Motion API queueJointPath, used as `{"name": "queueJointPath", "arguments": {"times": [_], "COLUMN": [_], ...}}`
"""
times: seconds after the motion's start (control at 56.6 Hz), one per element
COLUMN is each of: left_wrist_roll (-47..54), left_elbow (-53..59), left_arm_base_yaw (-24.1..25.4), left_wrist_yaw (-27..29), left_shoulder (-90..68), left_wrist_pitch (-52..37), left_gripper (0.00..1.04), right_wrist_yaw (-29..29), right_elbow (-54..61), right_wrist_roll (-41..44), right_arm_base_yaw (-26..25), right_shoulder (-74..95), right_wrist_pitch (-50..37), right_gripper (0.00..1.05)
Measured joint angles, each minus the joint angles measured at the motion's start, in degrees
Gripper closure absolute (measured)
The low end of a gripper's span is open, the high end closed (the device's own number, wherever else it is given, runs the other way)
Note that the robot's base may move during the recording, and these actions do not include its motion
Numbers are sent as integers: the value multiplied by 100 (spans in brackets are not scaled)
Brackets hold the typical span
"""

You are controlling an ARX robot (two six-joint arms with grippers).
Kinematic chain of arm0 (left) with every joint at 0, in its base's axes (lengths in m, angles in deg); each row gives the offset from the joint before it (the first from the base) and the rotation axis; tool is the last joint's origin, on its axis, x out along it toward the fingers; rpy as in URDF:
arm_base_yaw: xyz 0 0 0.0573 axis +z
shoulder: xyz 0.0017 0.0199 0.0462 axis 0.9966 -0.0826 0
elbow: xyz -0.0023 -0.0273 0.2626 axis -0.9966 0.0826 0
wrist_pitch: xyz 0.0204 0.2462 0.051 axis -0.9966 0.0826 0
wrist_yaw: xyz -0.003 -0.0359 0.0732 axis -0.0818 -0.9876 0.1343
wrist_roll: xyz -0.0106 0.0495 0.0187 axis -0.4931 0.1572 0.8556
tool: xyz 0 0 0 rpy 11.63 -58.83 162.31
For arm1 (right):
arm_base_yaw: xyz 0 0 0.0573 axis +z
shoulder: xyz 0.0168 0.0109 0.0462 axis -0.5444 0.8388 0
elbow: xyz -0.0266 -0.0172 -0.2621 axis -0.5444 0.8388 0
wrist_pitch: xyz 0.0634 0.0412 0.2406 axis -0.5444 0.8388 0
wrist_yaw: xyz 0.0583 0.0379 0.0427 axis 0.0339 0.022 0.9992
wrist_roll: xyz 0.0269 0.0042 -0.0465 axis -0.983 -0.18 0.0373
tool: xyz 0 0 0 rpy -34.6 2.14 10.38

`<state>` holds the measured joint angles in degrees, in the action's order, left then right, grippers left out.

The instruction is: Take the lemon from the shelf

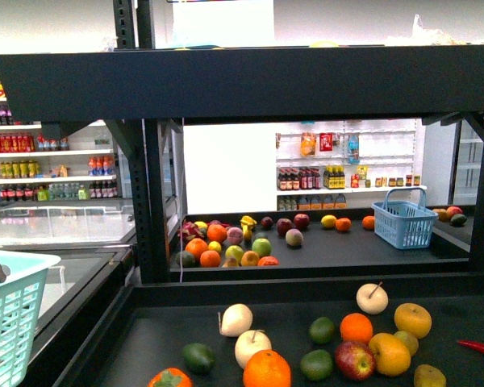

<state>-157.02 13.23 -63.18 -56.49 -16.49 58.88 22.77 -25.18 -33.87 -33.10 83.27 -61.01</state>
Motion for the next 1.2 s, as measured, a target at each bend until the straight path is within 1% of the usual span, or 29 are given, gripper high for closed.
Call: {"name": "queueJointPath", "arguments": {"times": [0.106, 0.354, 0.442, 0.548, 0.637, 0.743, 0.972, 1.114, 1.202], "left_wrist_roll": [70, 529, 667, 1008, 1073, 1056, 1147, 1338, 1405], "left_elbow": [304, 726, 846, 997, 1128, 1250, 1290, 1279, 1226], "left_arm_base_yaw": [-179, -748, -1049, -1561, -1980, -2481, -3464, -3906, -4063], "left_wrist_yaw": [-409, -1342, -1591, -1917, -1991, -1891, -1923, -2083, -2142], "left_shoulder": [555, 1517, 1746, 1987, 2039, 2037, 1810, 1515, 1327], "left_wrist_pitch": [-142, -245, -310, -138, -155, -249, -704, -717, -640], "left_gripper": [95, 95, 95, 95, 95, 95, 95, 95, 95], "right_wrist_yaw": [0, 0, 0, 0, 0, 0, 0, 0, 0], "right_elbow": [0, 0, 0, 0, 0, 0, 0, -2, 0], "right_wrist_roll": [2, 2, 2, 2, 2, 2, 2, 2, 2], "right_arm_base_yaw": [0, 0, 0, 0, 0, 0, 0, 0, 0], "right_shoulder": [0, 0, -2, 0, -2, -2, 0, 0, 0], "right_wrist_pitch": [0, 0, 0, 0, 0, 0, 0, 0, 0], "right_gripper": [2, 2, 2, 2, 2, 2, 2, 2, 2]}}
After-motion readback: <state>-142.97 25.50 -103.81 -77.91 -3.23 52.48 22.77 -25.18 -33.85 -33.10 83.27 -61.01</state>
